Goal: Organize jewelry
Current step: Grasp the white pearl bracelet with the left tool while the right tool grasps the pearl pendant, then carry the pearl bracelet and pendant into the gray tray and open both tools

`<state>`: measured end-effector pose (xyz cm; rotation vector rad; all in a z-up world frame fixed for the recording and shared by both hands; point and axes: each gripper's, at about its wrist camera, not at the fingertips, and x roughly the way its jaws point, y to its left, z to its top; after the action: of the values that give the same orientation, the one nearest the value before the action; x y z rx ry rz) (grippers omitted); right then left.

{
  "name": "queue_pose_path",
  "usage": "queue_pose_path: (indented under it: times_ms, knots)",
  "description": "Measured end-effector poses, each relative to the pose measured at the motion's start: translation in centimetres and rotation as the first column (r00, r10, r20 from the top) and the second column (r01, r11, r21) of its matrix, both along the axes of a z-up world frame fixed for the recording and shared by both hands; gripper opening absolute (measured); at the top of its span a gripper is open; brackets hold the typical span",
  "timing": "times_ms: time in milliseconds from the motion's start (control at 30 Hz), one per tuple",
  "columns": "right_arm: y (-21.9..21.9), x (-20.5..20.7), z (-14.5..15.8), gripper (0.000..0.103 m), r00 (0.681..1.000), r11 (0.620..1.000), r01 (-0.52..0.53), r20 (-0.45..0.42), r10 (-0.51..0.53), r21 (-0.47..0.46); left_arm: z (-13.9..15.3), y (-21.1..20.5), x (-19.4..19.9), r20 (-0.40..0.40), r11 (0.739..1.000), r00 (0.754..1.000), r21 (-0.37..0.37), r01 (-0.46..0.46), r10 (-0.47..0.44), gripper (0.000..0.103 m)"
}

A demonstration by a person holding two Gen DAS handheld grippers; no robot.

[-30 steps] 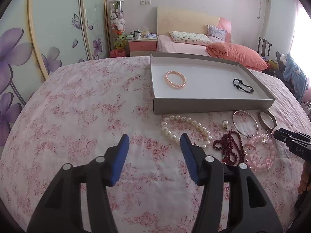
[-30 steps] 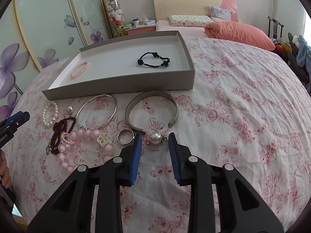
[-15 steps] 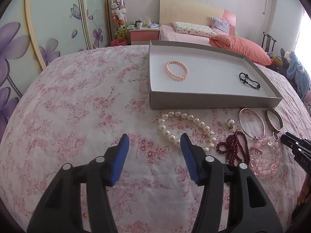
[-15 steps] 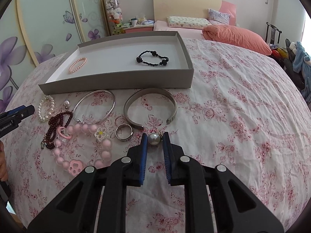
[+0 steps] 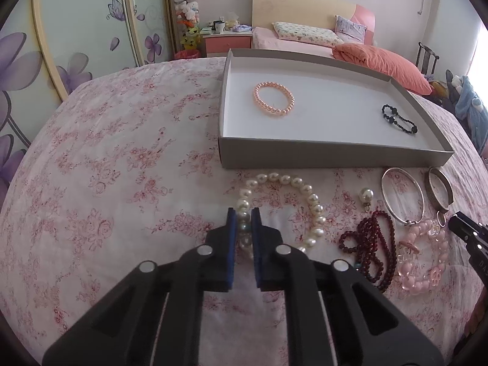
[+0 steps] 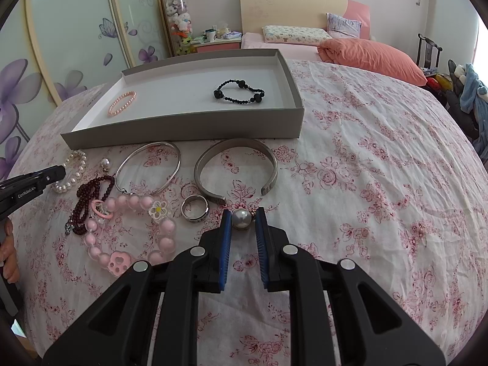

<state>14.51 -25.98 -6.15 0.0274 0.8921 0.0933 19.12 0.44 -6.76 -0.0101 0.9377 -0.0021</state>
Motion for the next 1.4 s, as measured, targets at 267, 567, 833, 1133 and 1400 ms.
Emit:
queue_pose_path:
  times_ms: [267, 567, 833, 1133, 1400]
  knots:
    - [0.5, 0.3, 0.1, 0.018, 1.000, 1.000, 0.003, 0.000, -0.003, -0.013, 0.0, -0.2, 0.2, -0.004, 1.000, 1.000, 0.007, -0.006, 0.006, 0.029]
    - [0.7, 0.3, 0.2, 0.017, 1.000, 1.000, 0.002, -0.003, -0.002, -0.009, 0.0, 0.2, -0.4, 0.010, 0.999, 1.000, 0.035, 0.004, -0.004, 0.010]
    - [0.6, 0.0, 0.1, 0.017, 1.000, 1.000, 0.005, -0.004, -0.005, -0.002, 0.1, 2.2, -1.7, 0.004, 0.999, 1.000, 0.031, -0.008, 0.008, 0.010]
    - [0.7, -0.6, 0.6, 0.017, 1.000, 1.000, -0.003, 0.010, 0.003, 0.021, 0.7, 3.8, -2.7, 0.029, 0.999, 0.999, -0.045, -0.017, 0.018, 0.010]
    - [1.1, -1.1, 1.2, 0.017, 0.999, 0.999, -0.018, 0.031, 0.017, 0.035, 2.6, 4.4, -4.0, 0.097, 0.993, 0.995, -0.118, -0.003, 0.014, 0.010]
